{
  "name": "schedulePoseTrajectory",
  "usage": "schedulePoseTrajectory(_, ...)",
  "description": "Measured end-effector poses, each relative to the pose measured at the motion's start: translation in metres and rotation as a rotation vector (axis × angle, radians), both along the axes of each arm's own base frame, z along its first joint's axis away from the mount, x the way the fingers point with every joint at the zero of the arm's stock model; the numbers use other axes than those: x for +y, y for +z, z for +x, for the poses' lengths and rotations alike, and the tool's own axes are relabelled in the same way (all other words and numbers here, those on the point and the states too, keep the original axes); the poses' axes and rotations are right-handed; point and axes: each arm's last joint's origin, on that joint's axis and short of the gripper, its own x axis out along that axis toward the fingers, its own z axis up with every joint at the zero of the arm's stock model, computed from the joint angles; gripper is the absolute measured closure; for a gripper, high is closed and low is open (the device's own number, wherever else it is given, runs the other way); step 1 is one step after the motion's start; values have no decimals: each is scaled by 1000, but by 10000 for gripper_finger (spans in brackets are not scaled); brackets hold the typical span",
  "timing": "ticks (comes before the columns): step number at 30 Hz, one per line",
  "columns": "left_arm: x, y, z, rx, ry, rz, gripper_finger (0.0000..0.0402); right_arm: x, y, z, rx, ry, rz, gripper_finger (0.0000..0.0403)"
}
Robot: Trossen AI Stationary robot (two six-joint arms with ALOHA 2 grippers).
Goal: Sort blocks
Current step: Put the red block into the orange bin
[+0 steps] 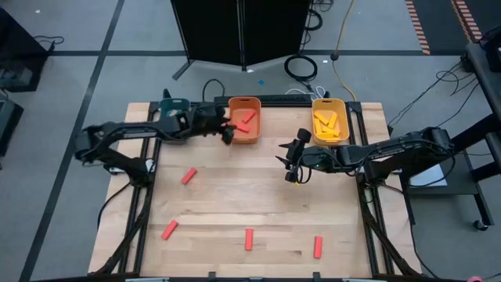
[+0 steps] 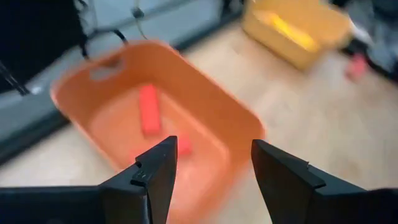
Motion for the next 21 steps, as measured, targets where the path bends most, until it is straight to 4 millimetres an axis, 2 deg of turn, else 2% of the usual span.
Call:
schedulePoseTrajectory(4, -30, 1, -19, 174, -63, -102, 199, 0, -1, 0, 11, 1, -3, 220)
schedulePoseTrajectory(10, -64, -20, -42, 499, 0, -341, 199, 0, -1, -1, 37, 21, -38, 220)
schedulePoseTrajectory(16, -79, -41, -58, 812, 105, -475, 199, 0, -1, -1, 49, 34, -61, 220)
schedulePoseTrajectory(21, -82, -52, -57, 916, 93, -511, 199, 0, -1, -1, 49, 34, -61, 220)
